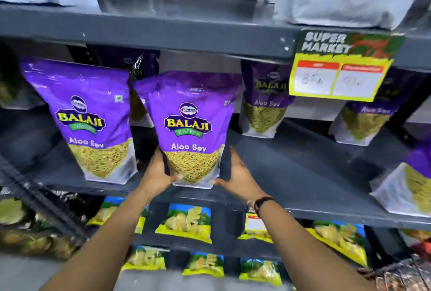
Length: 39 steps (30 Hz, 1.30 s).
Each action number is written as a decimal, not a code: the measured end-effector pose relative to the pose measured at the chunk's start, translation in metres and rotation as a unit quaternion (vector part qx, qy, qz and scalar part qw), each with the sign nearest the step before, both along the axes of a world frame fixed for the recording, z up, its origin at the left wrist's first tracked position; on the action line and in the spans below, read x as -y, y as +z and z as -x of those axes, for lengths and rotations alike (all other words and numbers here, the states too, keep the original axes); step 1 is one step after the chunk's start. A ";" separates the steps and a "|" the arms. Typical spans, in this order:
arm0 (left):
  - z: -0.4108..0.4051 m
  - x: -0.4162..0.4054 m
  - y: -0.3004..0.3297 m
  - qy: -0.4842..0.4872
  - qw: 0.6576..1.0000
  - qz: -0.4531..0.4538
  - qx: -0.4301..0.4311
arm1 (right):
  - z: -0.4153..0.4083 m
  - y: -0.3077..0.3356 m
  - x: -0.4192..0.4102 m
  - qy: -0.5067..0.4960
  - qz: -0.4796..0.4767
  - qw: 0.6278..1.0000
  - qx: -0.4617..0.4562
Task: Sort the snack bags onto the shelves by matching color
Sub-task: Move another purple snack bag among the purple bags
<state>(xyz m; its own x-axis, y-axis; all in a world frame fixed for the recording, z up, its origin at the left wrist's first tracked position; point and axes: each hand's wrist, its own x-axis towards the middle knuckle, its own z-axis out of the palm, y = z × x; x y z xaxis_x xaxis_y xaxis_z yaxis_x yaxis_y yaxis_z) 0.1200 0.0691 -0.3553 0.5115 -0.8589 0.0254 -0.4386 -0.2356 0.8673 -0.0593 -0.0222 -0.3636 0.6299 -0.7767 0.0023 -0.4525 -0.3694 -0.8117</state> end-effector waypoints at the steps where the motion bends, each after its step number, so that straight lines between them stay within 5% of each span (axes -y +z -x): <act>1: -0.002 0.003 -0.001 -0.008 1.000 -0.012 -0.023 | -0.005 -0.004 0.003 -0.002 -0.004 1.000 0.007; 10: 0.012 0.016 -0.016 -0.030 0.991 -0.036 -0.122 | 0.005 -0.013 0.009 -0.071 -0.021 0.997 0.036; 22: 0.105 0.055 -0.022 -0.125 0.988 -0.018 -0.084 | 0.120 0.000 0.021 -0.115 -0.007 0.993 0.024; 39: 0.124 0.058 -0.023 -0.147 0.983 -0.011 -0.113 | 0.136 -0.007 0.029 -0.103 -0.058 0.993 0.002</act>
